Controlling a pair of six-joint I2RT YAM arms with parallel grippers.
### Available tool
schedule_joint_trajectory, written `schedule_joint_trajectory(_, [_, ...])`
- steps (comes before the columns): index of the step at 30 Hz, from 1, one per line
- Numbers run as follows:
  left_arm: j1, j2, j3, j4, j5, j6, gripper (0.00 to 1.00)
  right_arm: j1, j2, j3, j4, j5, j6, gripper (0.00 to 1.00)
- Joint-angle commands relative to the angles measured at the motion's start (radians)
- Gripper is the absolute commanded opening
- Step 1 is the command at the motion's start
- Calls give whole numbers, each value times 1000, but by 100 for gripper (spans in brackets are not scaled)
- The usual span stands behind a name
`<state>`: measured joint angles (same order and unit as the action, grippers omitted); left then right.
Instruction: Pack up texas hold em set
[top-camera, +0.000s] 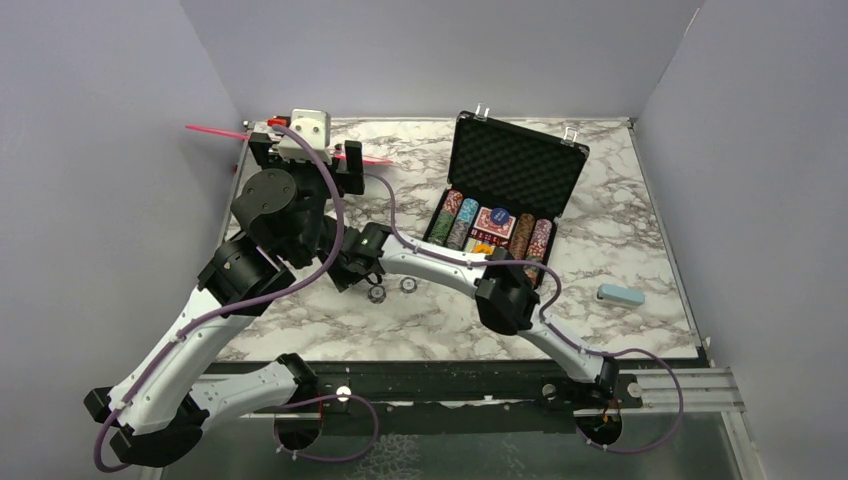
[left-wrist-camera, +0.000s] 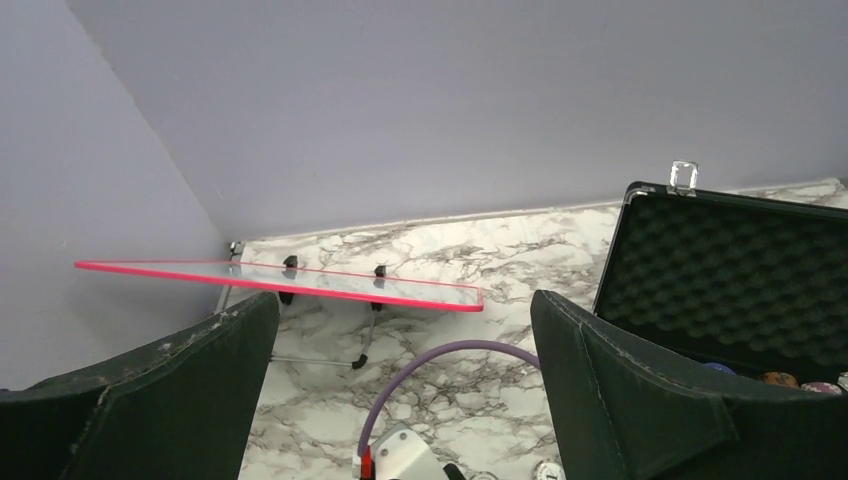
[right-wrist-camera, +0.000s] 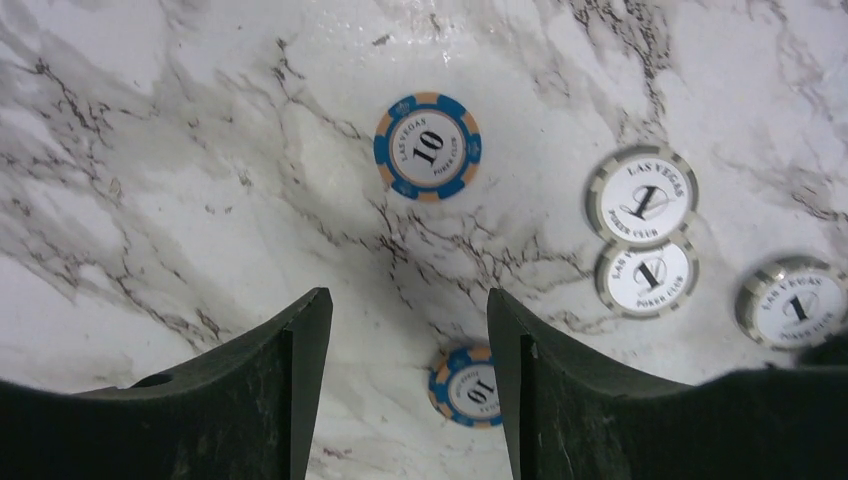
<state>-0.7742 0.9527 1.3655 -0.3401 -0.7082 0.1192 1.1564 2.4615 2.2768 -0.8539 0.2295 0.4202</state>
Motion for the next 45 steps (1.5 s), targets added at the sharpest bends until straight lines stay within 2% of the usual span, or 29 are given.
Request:
schedule_joint_trajectory(1, [0,4,46,-7,-34,24,99,-11,90,52,52,-8,35,62])
schedule_joint_trajectory(11, [0,6,65,-26,-47,25,99,-25,143,64,197,85,124,58])
schedule_joint_trajectory(22, [0,8,69,-32,-45,30,99,-54,237,171,110,68,203,53])
schedule_joint_trajectory(29, [0,6,69,-32,-42,33,99,-53,262,178,173,-53,134,50])
schedule_joint_trajectory(36, [0,6,70,-32,-35,26,99,-31,232,154,176,-55,93,41])
schedule_joint_trajectory(45, [0,-4,59,-32,-22,1,99,6,187,126,82,-109,-18,39])
